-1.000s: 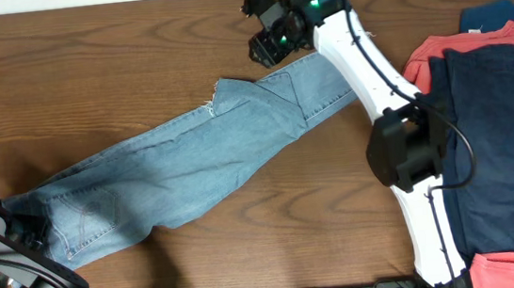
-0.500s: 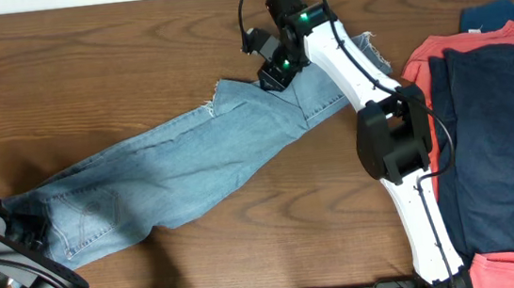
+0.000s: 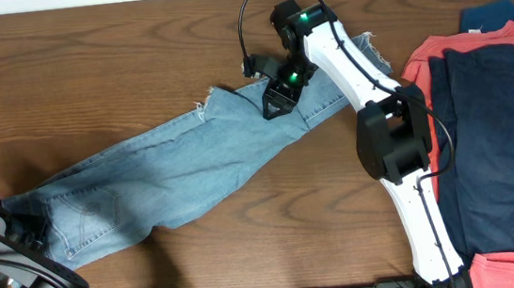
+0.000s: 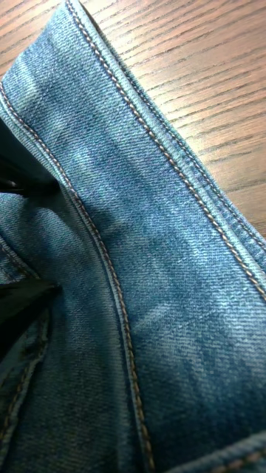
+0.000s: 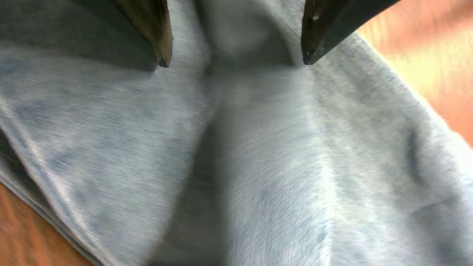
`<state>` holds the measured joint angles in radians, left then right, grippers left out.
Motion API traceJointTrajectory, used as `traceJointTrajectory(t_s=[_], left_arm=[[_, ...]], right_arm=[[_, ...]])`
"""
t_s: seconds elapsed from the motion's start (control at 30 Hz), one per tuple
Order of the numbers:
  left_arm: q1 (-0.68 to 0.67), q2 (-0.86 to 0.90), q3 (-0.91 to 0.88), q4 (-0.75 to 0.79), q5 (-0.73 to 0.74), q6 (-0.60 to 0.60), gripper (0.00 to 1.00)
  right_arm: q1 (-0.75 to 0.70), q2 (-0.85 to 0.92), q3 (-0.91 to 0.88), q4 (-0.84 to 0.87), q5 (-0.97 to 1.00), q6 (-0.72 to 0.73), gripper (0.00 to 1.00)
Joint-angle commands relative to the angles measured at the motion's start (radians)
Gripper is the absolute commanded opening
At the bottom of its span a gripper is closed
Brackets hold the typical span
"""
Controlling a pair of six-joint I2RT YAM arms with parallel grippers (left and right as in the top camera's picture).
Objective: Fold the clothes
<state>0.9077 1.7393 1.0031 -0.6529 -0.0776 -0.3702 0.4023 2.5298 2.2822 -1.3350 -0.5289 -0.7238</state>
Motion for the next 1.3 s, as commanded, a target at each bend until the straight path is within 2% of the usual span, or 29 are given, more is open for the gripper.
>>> traceJointTrajectory(t_s=[0.0,0.1,0.13,0.43,0.5,0.7,0.93,1.27], left_arm=[[-0.002,0.021,-0.003,0.004,0.018,-0.005,0.39],[-0.002,0.021,-0.003,0.004,0.018,-0.005,0.39],[-0.002,0.021,-0.003,0.004,0.019,-0.005,0.39],[-0.002,0.021,-0.003,0.004,0.018,-0.005,0.39],[-0.002,0.021,-0.003,0.004,0.018,-0.005,0.39],[-0.002,0.021,-0.003,0.005,0.018,-0.005,0.39],[-0.002,0.021,-0.003,0.009,0.018,-0.006,0.39],[-0.002,0.021,-0.003,0.013,0.042,-0.006,0.39]], right_arm=[[-0.002,0.006,0.003,-0.005,-0.077,-0.056,0.49],[0.011,0.002,0.003,-0.021,-0.082,-0.054,0.35],[0.02,0.002,0.003,-0.032,-0.082,-0.055,0.34],[0.104,-0.03,0.039,-0.109,-0.008,-0.156,0.34],[0.114,-0.042,0.052,-0.06,0.03,-0.136,0.48],[0.117,-0.051,0.062,0.231,0.039,0.056,0.62],[0.122,-0.04,0.059,0.49,0.039,0.187,0.67],[0.146,0.02,0.053,0.478,0.047,0.2,0.71]])
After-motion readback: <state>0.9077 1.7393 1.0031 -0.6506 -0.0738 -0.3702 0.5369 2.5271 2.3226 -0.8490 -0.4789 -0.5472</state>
